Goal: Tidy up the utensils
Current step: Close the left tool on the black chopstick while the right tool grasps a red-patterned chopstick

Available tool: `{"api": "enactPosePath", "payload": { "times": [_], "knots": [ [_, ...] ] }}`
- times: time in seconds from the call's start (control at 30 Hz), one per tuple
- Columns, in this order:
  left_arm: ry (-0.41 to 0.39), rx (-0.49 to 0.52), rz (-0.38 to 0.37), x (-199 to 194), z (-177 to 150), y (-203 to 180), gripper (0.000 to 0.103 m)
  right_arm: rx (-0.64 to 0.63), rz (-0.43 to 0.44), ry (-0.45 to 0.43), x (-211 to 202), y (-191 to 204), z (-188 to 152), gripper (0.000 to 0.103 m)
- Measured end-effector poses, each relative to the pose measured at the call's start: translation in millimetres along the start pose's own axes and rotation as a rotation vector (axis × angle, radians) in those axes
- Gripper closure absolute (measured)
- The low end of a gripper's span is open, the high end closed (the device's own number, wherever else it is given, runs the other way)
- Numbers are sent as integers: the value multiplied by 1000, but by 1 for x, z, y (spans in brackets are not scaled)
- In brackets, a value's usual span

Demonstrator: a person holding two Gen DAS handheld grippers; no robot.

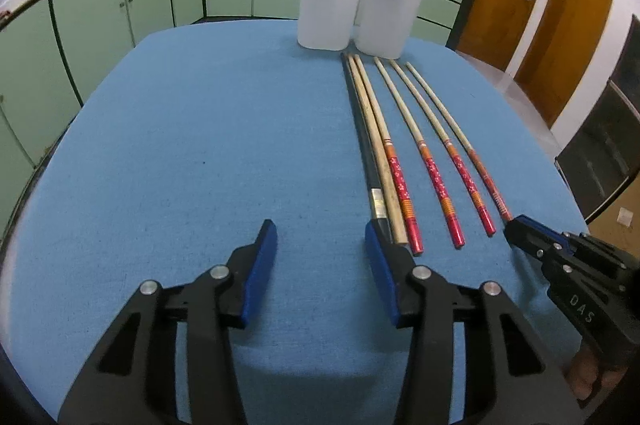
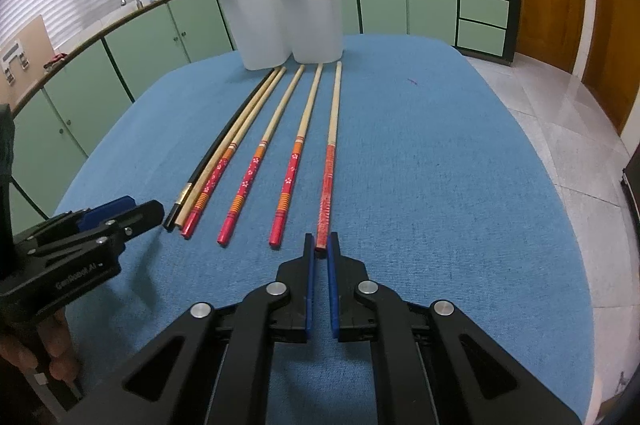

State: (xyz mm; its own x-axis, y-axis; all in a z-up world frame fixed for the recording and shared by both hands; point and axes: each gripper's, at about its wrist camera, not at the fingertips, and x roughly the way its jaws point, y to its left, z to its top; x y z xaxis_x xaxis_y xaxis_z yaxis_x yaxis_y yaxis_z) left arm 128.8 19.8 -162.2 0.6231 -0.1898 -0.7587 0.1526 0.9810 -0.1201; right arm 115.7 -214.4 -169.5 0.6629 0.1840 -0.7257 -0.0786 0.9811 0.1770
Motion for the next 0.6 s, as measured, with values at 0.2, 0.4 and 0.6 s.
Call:
{"api": "enactPosePath", "payload": {
  "times": [0.2,0.4,0.6],
  "knots": [
    [-21,42,-44,-5,-1,-10,58,1,2,2,1,-1,0,97],
    [7,51,-26,1,-2,-12,57,6,7,2,1,-2,1,97],
    [-3,3,19,0,1,-1,57,7,9,2,1,-2,0,97]
  ]
}}
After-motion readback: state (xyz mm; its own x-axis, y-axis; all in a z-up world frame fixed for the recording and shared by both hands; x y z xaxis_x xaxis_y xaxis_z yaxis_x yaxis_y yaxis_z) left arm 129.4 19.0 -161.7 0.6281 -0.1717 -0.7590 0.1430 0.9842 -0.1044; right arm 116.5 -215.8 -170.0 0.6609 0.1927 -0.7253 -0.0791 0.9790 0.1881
